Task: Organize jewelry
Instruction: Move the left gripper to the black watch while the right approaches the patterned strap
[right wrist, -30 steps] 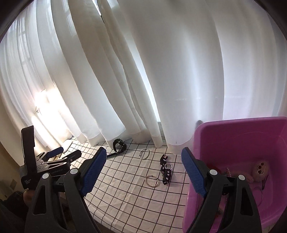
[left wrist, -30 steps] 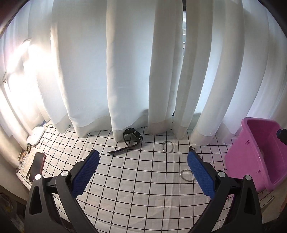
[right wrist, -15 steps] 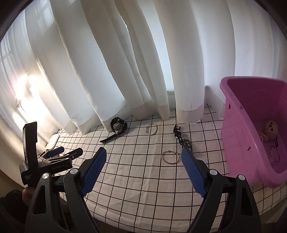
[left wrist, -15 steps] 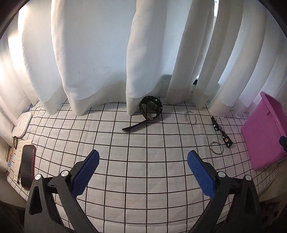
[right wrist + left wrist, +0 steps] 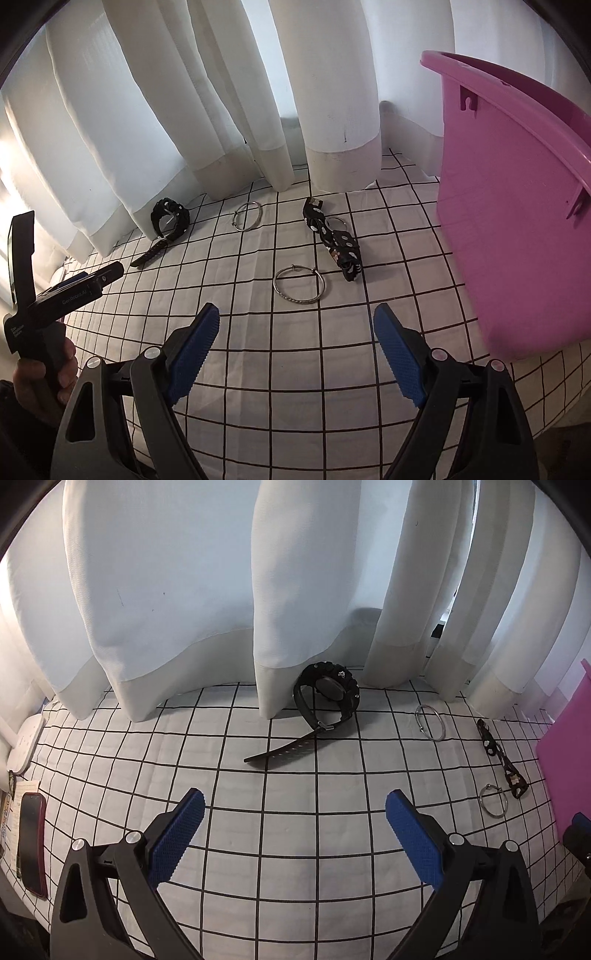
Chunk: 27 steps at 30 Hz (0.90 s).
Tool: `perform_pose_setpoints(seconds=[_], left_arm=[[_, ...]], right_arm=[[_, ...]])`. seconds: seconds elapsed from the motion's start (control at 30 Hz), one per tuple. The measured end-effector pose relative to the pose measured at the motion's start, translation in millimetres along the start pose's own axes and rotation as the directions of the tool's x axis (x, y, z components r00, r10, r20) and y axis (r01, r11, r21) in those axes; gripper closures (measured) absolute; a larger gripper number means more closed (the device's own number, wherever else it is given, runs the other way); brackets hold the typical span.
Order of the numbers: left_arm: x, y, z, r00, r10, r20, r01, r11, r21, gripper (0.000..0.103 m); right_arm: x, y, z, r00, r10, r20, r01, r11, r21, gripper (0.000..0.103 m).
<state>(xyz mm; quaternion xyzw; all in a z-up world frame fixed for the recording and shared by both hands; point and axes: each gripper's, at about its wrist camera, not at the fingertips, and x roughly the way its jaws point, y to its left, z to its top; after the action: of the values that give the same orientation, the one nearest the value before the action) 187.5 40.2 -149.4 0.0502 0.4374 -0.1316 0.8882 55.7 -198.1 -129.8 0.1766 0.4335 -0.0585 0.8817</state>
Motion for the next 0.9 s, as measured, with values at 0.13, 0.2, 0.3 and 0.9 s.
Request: perform_pose_setpoints(seconds=[0.13,0.2,0.3,0.9], left_arm=[[23,-8,9,1.000,-0.009,0.017,0.009,1.000,-0.010,0.006],[33,-13,12,0.999,-0.023,0.026,0.023,1.000,-0.013,0.006],[46,-21,15,0.999,-0.022,0.047,0.022,1.000,-0.003,0.006],[95,-22,34,1.000,0.023,0.010,-0.023,1.000,-0.015,0.006]], right_arm=[[24,-7,9,1.000,-0.012,0.024,0.013,1.000,-0.024,0.021],[36,-11,14,0.999,-0.016,0.036,0.017,0.999,-0.028,0.021],[52,-17,21,0.998,-0.035,0.045,0.037,0.999,-0.035,0.021],[82,2,17,0.996,-0.085,0.003,0.085,0.992,-0.096,0.021]])
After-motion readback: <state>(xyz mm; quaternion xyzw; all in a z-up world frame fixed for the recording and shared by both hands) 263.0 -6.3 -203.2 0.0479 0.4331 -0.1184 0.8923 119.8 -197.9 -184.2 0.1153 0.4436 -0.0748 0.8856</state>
